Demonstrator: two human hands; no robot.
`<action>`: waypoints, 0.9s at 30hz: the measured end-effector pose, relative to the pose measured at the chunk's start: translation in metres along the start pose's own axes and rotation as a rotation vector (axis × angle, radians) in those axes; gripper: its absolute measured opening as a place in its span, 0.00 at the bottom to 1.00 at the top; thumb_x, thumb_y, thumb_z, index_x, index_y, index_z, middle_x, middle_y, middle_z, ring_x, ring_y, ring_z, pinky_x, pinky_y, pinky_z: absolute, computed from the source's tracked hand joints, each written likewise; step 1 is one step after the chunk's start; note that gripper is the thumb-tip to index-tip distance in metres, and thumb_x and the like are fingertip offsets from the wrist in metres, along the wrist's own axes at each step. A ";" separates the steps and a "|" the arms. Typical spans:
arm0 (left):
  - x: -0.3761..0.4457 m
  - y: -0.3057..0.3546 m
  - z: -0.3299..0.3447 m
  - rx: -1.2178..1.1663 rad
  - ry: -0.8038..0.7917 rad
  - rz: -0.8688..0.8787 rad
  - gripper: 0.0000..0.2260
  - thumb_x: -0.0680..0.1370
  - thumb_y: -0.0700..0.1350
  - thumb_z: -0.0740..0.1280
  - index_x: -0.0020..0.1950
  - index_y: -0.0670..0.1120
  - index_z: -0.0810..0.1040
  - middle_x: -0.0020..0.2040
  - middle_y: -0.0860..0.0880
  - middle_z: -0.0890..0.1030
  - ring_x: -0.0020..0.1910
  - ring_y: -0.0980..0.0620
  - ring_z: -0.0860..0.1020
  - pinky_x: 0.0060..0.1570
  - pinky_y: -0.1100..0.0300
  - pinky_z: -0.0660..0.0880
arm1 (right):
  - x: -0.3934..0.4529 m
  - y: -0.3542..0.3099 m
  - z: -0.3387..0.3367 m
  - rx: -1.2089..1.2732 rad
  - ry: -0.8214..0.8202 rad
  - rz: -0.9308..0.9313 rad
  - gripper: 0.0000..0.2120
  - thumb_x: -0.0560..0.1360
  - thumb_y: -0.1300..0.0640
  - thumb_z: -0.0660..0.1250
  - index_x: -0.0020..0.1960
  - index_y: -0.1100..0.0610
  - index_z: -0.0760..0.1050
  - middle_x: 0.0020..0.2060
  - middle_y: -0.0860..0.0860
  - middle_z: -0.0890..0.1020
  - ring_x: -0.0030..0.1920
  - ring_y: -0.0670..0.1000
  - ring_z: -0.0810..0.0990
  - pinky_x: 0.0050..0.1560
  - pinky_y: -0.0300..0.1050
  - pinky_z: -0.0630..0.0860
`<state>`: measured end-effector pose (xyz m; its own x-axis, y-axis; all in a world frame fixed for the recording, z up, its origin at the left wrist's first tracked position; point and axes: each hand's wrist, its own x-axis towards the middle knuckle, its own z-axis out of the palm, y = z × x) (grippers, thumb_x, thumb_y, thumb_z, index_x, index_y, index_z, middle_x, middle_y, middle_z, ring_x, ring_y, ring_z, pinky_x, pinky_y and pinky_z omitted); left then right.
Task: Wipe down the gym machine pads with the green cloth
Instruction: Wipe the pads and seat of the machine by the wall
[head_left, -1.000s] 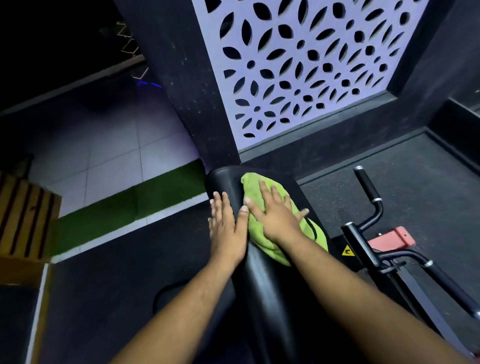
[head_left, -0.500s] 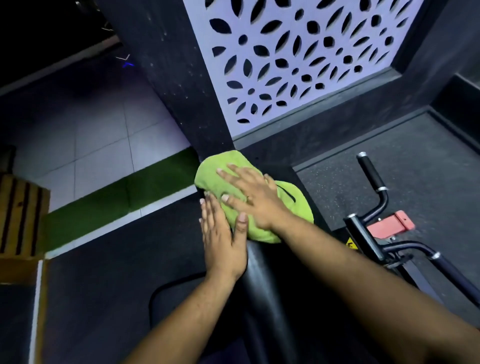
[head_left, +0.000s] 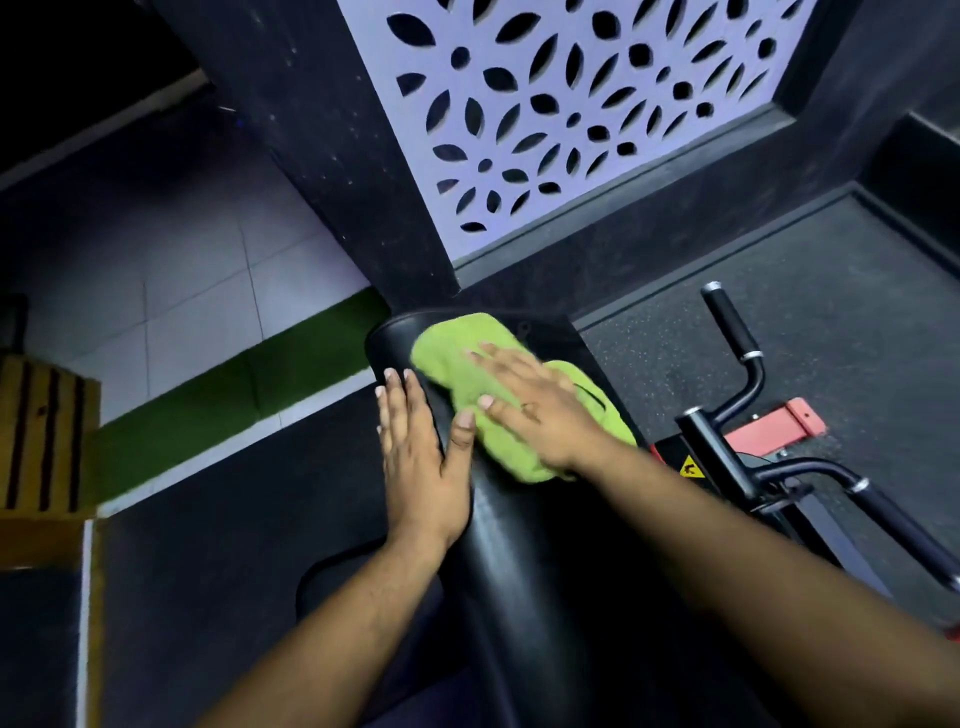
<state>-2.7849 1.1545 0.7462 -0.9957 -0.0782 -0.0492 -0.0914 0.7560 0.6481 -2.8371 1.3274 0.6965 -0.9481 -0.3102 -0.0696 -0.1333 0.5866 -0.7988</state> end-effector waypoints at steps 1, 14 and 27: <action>0.000 0.000 0.000 -0.006 -0.011 -0.001 0.46 0.73 0.79 0.41 0.84 0.52 0.45 0.83 0.56 0.39 0.81 0.59 0.37 0.81 0.48 0.43 | 0.004 0.022 -0.006 0.017 0.015 0.086 0.28 0.78 0.30 0.53 0.76 0.27 0.53 0.81 0.38 0.56 0.81 0.45 0.53 0.76 0.67 0.51; 0.001 -0.002 0.000 -0.009 0.005 0.015 0.47 0.74 0.79 0.41 0.84 0.49 0.44 0.84 0.54 0.41 0.81 0.59 0.38 0.81 0.51 0.42 | -0.017 0.011 0.000 -0.034 -0.021 0.143 0.32 0.75 0.26 0.50 0.78 0.28 0.52 0.82 0.37 0.53 0.81 0.46 0.52 0.77 0.68 0.47; 0.001 -0.002 0.000 0.005 0.004 0.011 0.47 0.73 0.79 0.41 0.84 0.50 0.45 0.84 0.55 0.41 0.81 0.59 0.38 0.79 0.56 0.41 | -0.072 -0.008 0.001 -0.041 -0.033 0.150 0.31 0.75 0.27 0.51 0.78 0.27 0.51 0.81 0.35 0.53 0.81 0.44 0.51 0.76 0.70 0.42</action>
<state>-2.7855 1.1528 0.7453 -0.9966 -0.0723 -0.0390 -0.0804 0.7601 0.6448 -2.7676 1.3442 0.7069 -0.9483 -0.2412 -0.2063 -0.0035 0.6578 -0.7532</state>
